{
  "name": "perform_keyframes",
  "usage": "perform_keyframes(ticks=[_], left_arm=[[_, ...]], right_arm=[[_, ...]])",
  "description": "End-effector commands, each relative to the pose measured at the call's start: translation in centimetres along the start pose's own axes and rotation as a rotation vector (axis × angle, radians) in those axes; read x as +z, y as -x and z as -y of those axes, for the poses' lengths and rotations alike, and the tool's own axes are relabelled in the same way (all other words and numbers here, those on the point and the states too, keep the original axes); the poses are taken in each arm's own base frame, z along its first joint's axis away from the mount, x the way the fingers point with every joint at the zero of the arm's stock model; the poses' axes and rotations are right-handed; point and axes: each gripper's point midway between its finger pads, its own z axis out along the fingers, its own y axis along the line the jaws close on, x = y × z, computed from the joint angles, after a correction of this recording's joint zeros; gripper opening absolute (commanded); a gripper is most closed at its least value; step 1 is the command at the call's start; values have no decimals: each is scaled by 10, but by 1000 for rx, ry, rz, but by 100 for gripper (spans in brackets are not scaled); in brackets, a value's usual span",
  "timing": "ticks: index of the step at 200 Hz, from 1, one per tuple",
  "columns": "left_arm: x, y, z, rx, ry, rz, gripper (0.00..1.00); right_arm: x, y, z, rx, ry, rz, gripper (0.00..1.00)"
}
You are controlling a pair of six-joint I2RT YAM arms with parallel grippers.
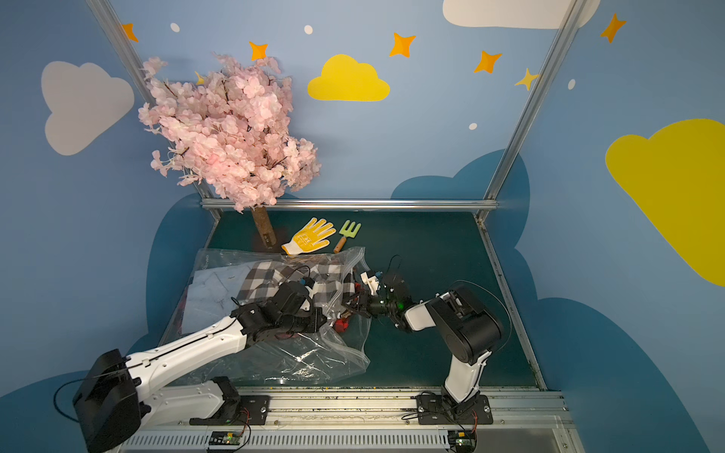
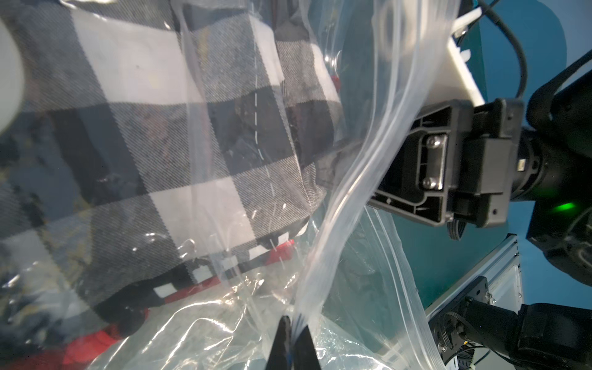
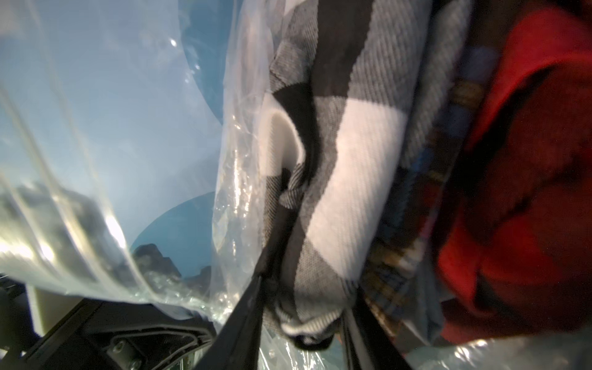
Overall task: Take the shirt out of the vacuum bag
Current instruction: Take out the shirt from the vacuum bag.
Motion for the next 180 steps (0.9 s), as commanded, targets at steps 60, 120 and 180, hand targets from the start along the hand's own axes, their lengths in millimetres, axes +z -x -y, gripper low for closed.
perform_keyframes(ticks=[60, 120, 180], left_arm=[[-17, -5, -18, -27, 12, 71, 4], [-11, -11, -22, -41, 4, 65, 3], [-10, -14, -28, -54, 12, 77, 3]], right_arm=[[-4, -23, 4, -65, -104, -34, 54], [-9, -15, -12, -139, -158, -42, 57], [3, -19, -6, -165, -243, -98, 57]])
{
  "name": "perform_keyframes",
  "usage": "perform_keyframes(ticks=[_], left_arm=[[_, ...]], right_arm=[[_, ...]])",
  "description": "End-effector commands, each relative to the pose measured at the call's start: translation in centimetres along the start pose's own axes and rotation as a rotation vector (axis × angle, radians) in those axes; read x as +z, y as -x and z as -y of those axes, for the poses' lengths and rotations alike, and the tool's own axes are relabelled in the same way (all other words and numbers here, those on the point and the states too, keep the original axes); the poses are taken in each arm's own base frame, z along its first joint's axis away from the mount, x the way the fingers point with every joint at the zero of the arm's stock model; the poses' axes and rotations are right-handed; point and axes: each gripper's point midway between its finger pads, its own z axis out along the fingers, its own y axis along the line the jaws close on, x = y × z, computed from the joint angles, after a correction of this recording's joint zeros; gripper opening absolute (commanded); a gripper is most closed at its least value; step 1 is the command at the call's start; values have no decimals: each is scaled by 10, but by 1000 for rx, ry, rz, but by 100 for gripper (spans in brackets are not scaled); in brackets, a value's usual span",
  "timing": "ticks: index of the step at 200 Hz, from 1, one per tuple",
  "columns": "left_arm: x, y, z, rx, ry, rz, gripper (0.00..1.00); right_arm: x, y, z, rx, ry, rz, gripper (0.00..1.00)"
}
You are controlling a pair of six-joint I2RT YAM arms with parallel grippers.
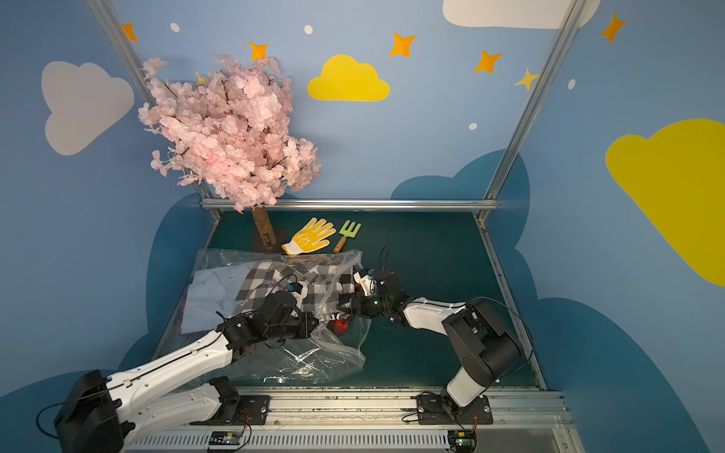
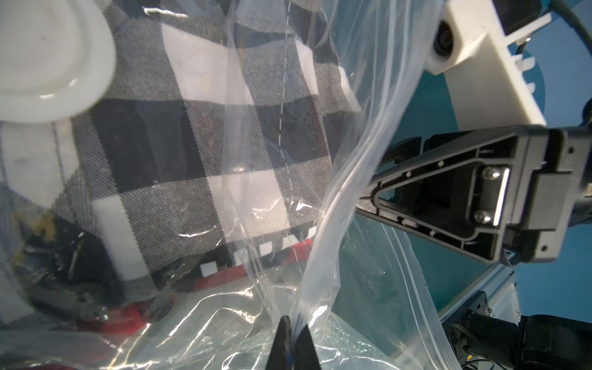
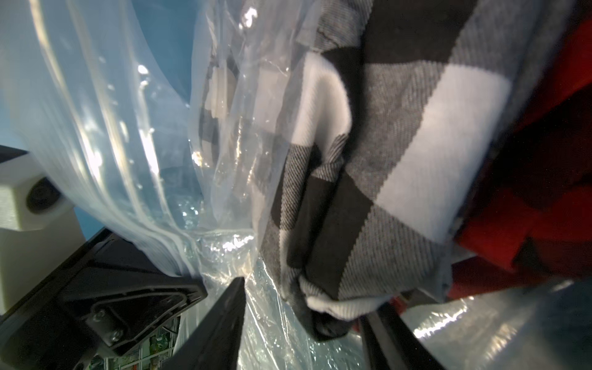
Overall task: Take the shirt out of the vacuum bag
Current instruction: Take out the shirt from the vacuum bag.
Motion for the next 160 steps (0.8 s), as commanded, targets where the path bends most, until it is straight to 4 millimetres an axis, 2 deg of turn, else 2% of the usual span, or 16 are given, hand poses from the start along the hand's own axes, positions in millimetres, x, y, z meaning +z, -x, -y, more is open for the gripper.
perform_keyframes(ticks=[1, 54, 100, 129, 160], left_arm=[[-1, -5, -9, -17, 22, -4, 4], [-4, -9, -16, -30, 32, 8, 3], [-2, -10, -16, -33, 24, 6, 4], [0, -8, -14, -29, 17, 7, 4], [2, -7, -15, -26, 18, 4, 4]], right_arm=[[7, -8, 8, -12, -54, -42, 57], [18, -8, 12, -38, -123, -61, 50], [25, -7, 13, -60, -170, -78, 37], [30, -6, 14, -66, -192, -84, 24], [29, -4, 9, -80, -206, -81, 1]])
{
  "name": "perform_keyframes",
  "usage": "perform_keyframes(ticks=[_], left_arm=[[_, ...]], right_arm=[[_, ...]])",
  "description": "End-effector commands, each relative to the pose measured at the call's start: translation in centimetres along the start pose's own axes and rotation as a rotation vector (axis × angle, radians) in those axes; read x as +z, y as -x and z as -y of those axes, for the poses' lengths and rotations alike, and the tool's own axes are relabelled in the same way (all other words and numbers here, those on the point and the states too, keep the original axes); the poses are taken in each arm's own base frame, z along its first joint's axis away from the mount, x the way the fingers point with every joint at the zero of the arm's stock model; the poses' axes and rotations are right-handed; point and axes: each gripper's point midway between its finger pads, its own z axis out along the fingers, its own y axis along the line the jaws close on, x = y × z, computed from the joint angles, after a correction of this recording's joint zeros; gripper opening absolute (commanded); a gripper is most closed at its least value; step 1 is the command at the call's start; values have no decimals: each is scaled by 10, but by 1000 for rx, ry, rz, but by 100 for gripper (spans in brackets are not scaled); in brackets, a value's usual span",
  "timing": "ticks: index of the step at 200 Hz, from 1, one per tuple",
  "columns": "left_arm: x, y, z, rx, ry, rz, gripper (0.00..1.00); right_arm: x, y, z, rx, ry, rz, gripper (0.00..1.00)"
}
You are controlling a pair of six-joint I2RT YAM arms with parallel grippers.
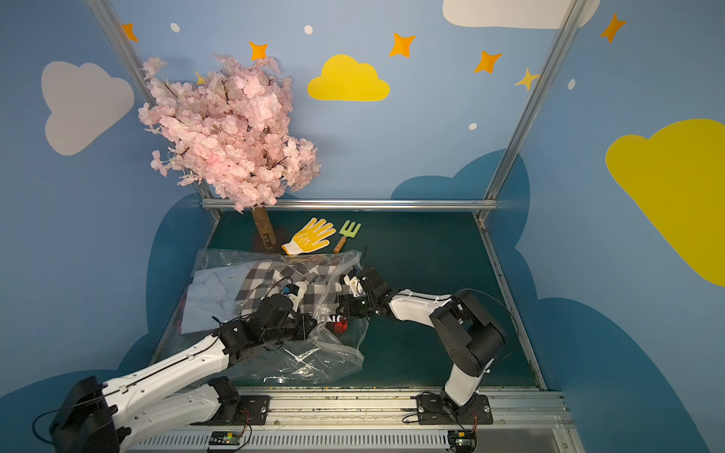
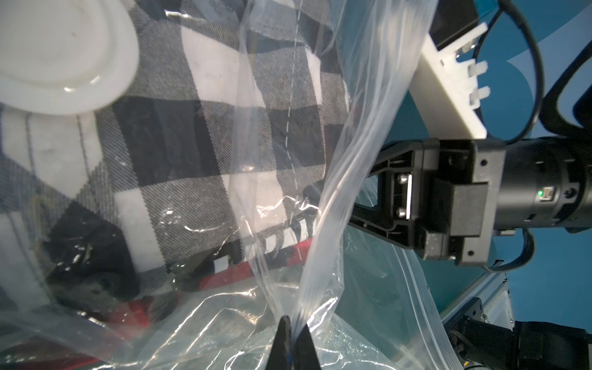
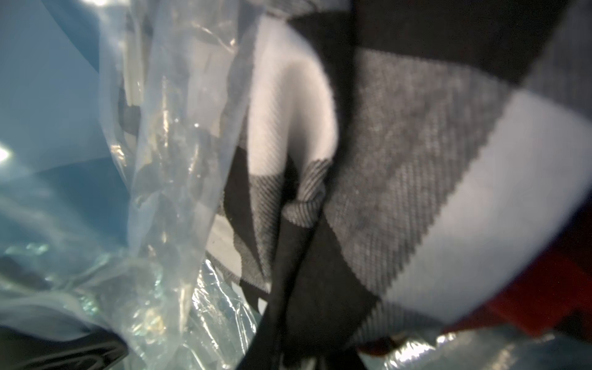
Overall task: Take the shirt out of the vacuum bag
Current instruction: Take out the shirt from the vacuum bag.
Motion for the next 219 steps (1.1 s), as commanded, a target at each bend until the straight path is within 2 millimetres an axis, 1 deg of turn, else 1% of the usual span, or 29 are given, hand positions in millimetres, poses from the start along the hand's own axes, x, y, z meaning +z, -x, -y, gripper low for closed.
perform_keyframes(ticks=[1, 20, 45, 72, 107, 140, 173, 190, 209, 219], left_arm=[[3, -6, -9, -1, 30, -24, 4], [3, -3, -9, 1, 31, -20, 4], [3, 0, -13, -9, 47, -17, 4], [1, 7, -18, -27, 66, -8, 4], [-4, 18, -19, -33, 61, 12, 4], [-9, 28, -12, -17, 48, 23, 4], [-8, 32, -10, -3, 49, 19, 4], [-7, 31, -11, -6, 45, 19, 4], [-5, 29, -11, -10, 40, 15, 4], [-5, 28, -11, -8, 38, 11, 4]], right_arm=[[0, 1, -6, -25, -19, -1, 0], [-11, 6, -15, -42, -11, 22, 0], [-30, 12, -33, -83, 3, 48, 0], [-49, 12, -41, -98, -18, 53, 0], [-60, 8, -46, -92, -22, 48, 0], [-68, 12, -57, -103, 1, 52, 0], [-76, 22, -72, -126, 27, 68, 0], [-78, 25, -71, -131, 9, 61, 0], [-75, 22, -61, -98, -16, 35, 0], [-72, 19, -54, -68, -25, 22, 4]])
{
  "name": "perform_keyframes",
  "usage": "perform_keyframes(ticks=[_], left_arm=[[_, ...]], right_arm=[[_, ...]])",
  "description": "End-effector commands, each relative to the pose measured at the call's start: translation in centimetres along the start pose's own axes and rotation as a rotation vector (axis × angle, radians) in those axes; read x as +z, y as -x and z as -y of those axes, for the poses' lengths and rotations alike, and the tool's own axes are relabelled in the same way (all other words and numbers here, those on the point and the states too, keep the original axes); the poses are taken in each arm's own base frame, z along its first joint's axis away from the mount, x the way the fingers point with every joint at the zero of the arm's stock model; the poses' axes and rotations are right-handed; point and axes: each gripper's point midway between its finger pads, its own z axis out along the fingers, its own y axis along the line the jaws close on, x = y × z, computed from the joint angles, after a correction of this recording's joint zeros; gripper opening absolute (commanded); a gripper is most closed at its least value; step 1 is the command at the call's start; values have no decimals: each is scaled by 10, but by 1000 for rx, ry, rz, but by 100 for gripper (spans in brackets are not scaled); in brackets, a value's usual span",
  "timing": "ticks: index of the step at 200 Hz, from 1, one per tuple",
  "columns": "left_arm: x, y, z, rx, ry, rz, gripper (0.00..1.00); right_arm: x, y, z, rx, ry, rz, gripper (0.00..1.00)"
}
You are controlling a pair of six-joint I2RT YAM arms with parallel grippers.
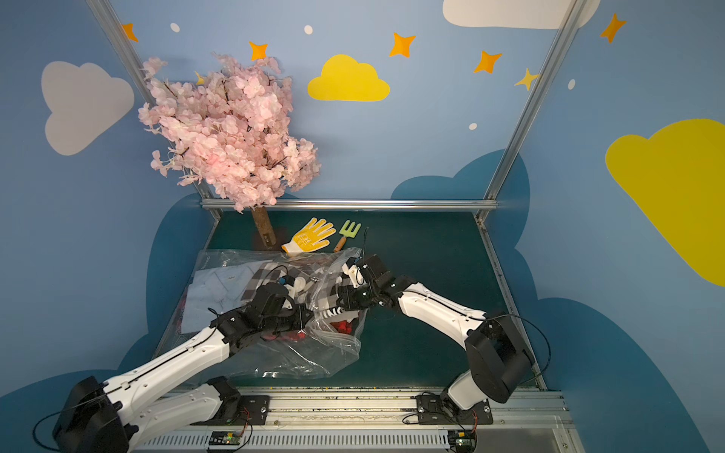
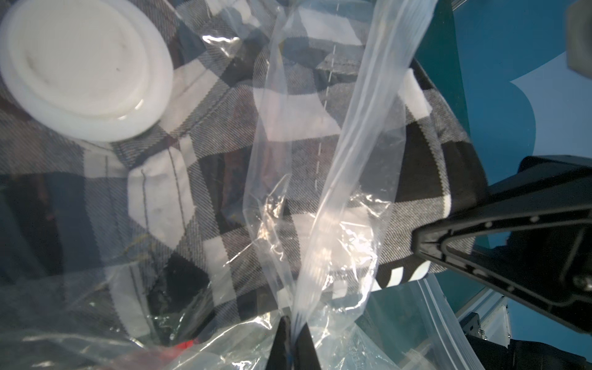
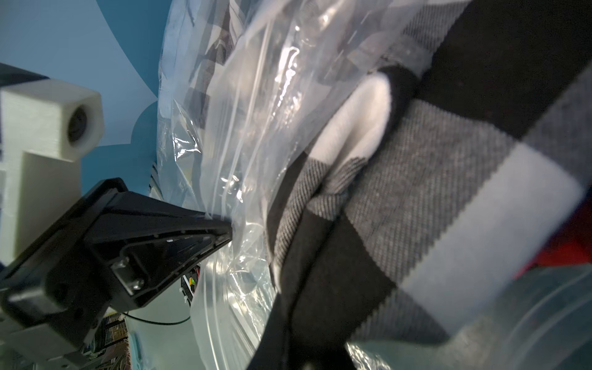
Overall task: Take the shirt out of the vacuum bag
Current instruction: Take out the shirt from the vacuum bag.
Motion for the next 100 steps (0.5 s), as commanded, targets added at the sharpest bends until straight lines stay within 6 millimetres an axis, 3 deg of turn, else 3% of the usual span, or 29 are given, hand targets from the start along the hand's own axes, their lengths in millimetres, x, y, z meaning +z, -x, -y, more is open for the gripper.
perform_keyframes(ticks=[1, 14, 30, 46, 66, 100], left_arm=[[1, 0, -5, 15, 16, -1, 4], [2, -1, -6, 17, 20, -6, 4], [3, -4, -9, 21, 26, -14, 4], [4, -7, -10, 23, 29, -21, 4], [5, -10, -14, 21, 34, -28, 4], [7, -16, -17, 14, 34, -41, 4]], right_arm=[[-8, 2, -2, 18, 9, -11, 5], [-5, -4, 7, 48, -3, -25, 12], [-2, -14, 16, 77, -14, -42, 31], [-3, -21, 23, 93, -25, -49, 42], [-7, -24, 28, 107, -32, -47, 47], [-11, -17, 31, 112, -28, -30, 48]])
